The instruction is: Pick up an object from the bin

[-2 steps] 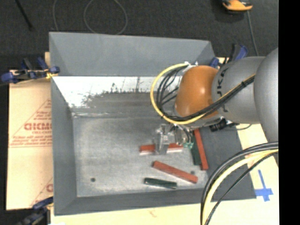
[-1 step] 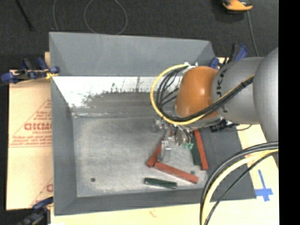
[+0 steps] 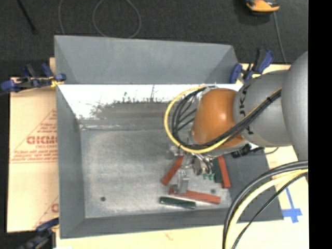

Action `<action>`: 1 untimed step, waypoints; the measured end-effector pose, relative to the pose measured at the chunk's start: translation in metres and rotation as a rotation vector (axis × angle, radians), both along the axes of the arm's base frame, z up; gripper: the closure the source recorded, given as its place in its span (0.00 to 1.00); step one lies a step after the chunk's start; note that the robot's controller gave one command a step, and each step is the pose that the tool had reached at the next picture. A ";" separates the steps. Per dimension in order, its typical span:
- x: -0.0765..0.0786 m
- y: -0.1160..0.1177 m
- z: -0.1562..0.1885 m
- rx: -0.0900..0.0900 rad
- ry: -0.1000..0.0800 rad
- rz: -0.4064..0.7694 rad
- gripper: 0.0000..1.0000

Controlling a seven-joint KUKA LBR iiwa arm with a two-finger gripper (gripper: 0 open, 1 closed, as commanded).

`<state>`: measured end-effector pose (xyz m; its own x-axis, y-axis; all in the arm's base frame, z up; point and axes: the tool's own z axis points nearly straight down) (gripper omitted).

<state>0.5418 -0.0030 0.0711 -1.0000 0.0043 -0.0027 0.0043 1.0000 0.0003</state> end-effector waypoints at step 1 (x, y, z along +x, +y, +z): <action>0.002 0.000 0.001 0.001 -0.005 -0.003 1.00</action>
Offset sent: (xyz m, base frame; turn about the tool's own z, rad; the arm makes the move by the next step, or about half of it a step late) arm 0.0000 0.0000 0.0000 0.0000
